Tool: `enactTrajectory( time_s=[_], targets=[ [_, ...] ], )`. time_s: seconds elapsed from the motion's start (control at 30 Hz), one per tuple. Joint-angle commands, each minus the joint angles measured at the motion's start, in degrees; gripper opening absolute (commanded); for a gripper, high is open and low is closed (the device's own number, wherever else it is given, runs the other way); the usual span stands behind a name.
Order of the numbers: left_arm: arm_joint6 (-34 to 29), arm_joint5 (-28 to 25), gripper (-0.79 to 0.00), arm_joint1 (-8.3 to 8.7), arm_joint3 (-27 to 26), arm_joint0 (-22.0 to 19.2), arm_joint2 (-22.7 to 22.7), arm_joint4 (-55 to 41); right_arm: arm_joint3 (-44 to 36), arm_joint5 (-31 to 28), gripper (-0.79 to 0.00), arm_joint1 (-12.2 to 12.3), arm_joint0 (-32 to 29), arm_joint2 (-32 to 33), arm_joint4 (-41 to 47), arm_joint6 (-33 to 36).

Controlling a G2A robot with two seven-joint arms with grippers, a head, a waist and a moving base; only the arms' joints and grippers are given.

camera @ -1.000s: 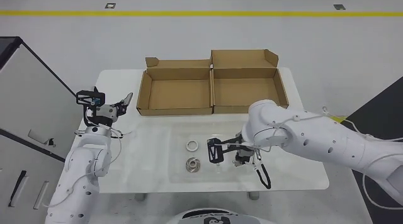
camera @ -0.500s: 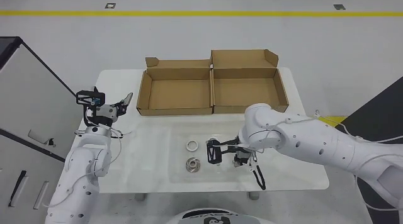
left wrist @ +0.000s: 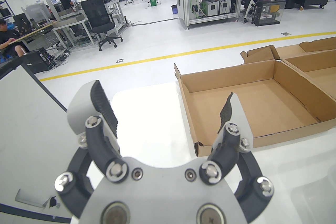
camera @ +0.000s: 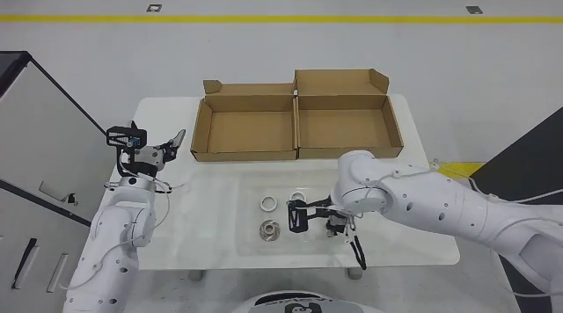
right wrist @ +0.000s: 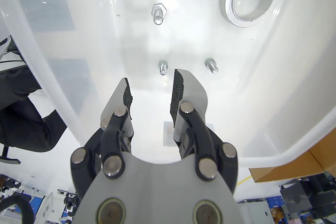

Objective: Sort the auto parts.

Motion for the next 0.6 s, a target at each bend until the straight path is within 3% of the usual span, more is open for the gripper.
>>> enactTrajectory(
  time_s=[0.0, 0.57],
  targets=[
    [0.0, 0.0, 0.0, 0.0, 0.0, 0.0, 0.0, 0.0, 0.29, 0.08, -0.425, -0.23, -0.23, 0.0, -0.3, 0.08],
    [0.0, 0.0, 0.0, 0.0, 0.0, 0.0, 0.0, 0.0, 3.39, -0.42, -0.462, -2.31, -1.97, 0.0, -2.72, -0.42]
  ],
)
